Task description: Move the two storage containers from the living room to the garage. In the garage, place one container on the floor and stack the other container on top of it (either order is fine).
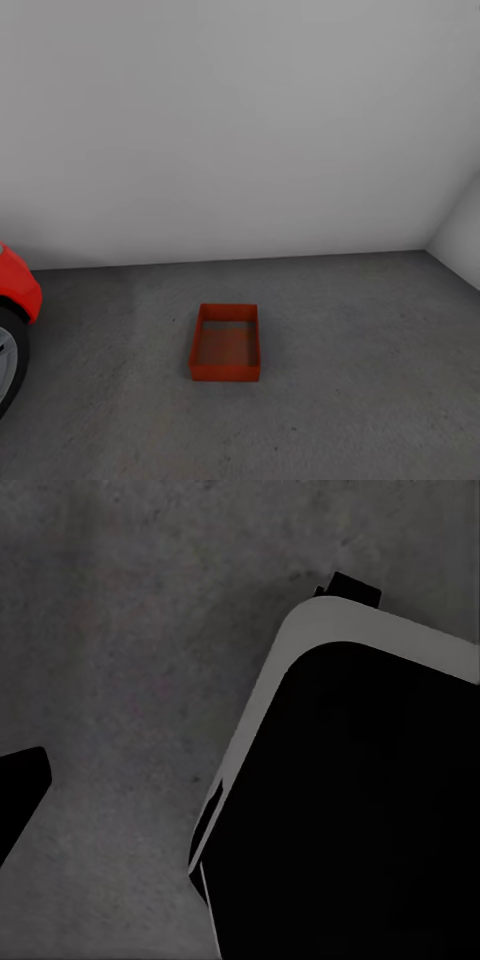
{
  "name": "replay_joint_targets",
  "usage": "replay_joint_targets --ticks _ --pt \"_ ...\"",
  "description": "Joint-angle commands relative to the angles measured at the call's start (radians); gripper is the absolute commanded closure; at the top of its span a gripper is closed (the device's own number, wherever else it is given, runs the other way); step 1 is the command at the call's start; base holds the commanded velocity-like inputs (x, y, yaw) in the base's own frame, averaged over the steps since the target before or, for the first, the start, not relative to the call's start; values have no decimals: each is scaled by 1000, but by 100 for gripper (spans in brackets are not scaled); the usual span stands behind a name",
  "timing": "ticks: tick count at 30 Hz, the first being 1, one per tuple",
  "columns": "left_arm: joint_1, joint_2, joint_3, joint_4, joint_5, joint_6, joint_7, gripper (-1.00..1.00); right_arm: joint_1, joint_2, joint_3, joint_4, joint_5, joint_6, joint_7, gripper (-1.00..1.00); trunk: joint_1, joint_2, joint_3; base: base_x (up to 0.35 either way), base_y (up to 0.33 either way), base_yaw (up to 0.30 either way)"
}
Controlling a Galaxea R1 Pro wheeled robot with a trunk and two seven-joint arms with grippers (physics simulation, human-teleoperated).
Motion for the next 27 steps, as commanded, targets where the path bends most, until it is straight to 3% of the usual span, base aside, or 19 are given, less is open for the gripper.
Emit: replay_joint_targets --ticks 1,13,27 --pt "0 -1 -1 0 5 -2 -1 -100 -1 0 6 3 -8 -6 1 -100 0 0 1 0 0 -2" --pt "0 -2 -2 0 5 2 -69 -100 -1 -3 7 3 -7 -6 2 -100 0 0 19 0 0 0" --pt "0 -2 -2 0 7 -1 -69 -100 -1 -5 7 3 -7 -6 0 -100 0 0 41 0 0 0"
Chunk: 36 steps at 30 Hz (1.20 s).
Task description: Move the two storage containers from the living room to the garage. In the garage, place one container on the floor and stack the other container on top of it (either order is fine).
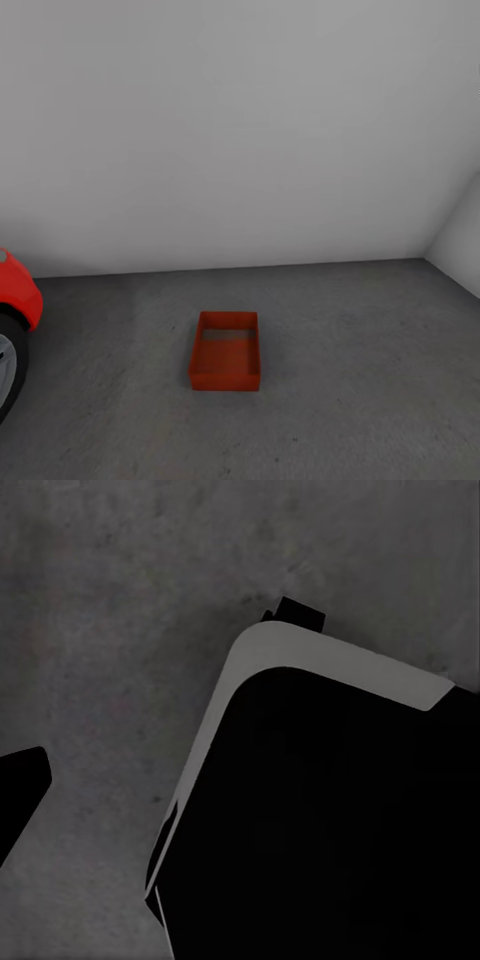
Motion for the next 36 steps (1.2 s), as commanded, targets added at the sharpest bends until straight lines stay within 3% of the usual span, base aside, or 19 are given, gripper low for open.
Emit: replay_joint_targets --ticks 1,36 --pt "0 0 -1 0 4 -3 2 -100 -1 0 6 3 -8 -6 1 -100 0 -1 1 0 0 0" --pt "0 -2 -1 0 3 -2 1 -100 -1 2 7 3 -6 -6 1 -100 0 -1 55 0 0 0"
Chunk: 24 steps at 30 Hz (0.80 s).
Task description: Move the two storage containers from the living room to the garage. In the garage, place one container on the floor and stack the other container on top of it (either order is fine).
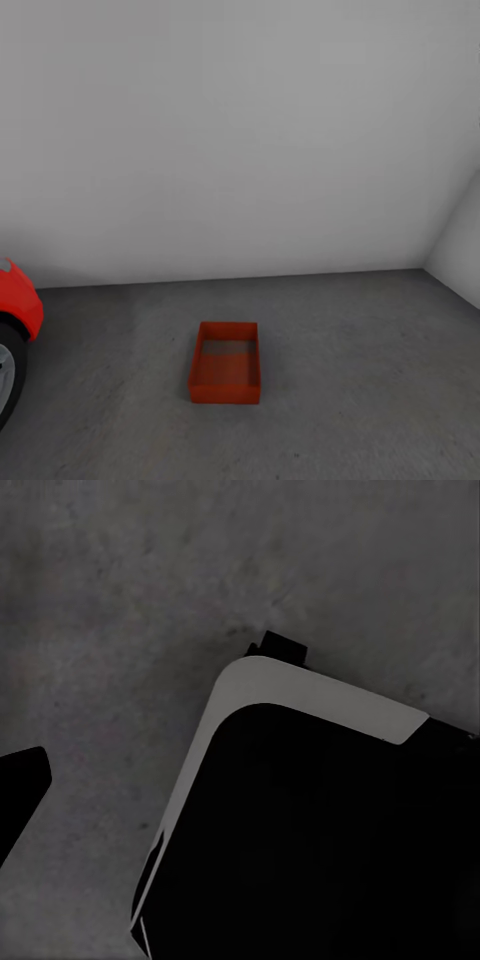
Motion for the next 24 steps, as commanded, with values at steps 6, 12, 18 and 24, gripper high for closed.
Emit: replay_joint_targets --ticks 6,12,18,24 --pt "-1 0 -1 0 4 -3 2 -100 -1 1 6 3 -7 -6 1 -100 0 -1 8 0 0 0" --pt "-1 0 -1 0 4 -3 2 -100 -1 1 5 3 -7 -6 1 -100 0 -1 16 0 0 0" --pt "-1 0 -1 0 4 -3 2 -100 -1 3 6 3 -9 -5 -3 -100 0 -1 18 0 0 0" --pt "-1 0 -1 0 4 -3 2 -100 -1 4 5 4 -10 -5 -8 -100 0 -1 26 0 0 0"
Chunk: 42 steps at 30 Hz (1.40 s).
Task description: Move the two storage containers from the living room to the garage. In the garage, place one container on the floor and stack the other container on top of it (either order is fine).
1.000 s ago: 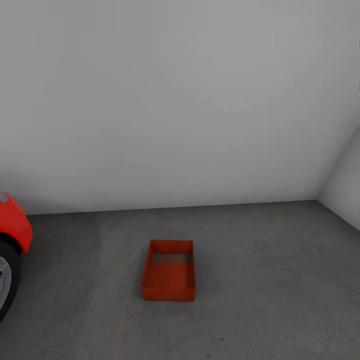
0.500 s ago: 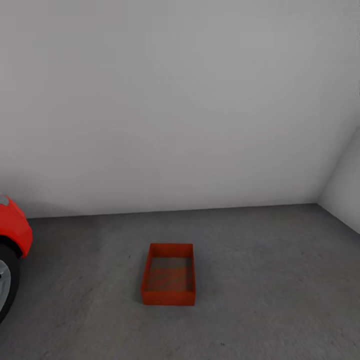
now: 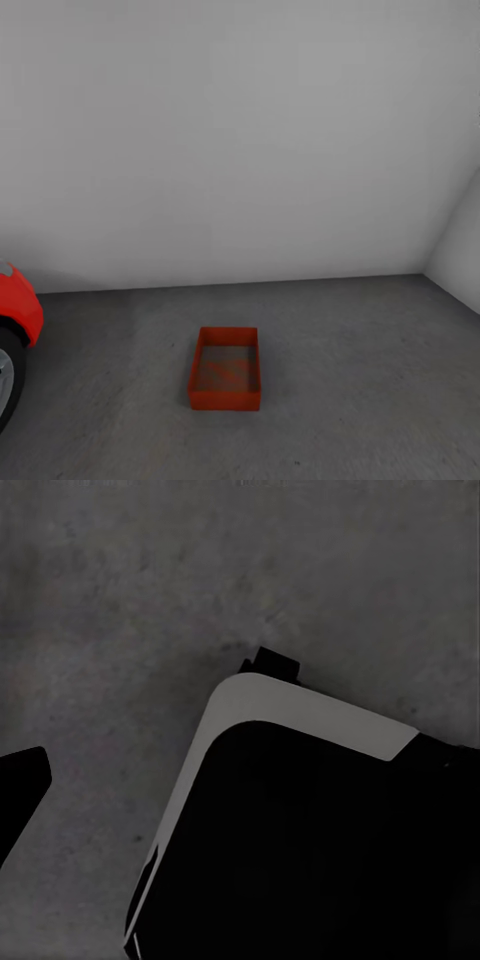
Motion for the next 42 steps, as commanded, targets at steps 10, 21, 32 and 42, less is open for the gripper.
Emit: replay_joint_targets --ticks 10,21,32,42 --pt "-1 0 -1 0 4 -3 2 -100 -2 1 7 3 -8 -6 0 -100 0 -1 15 0 0 0" --pt "-1 0 -1 0 4 -3 1 -100 -2 -1 7 3 -8 -7 -1 -100 0 -1 33 0 0 0" --pt "-1 0 -1 0 4 -3 1 -100 -1 0 7 3 -8 -8 -2 -100 0 -1 50 0 0 0" --pt "-1 0 -1 0 4 -4 1 -100 -2 0 7 3 -8 -8 -1 -100 0 -1 66 0 0 0"
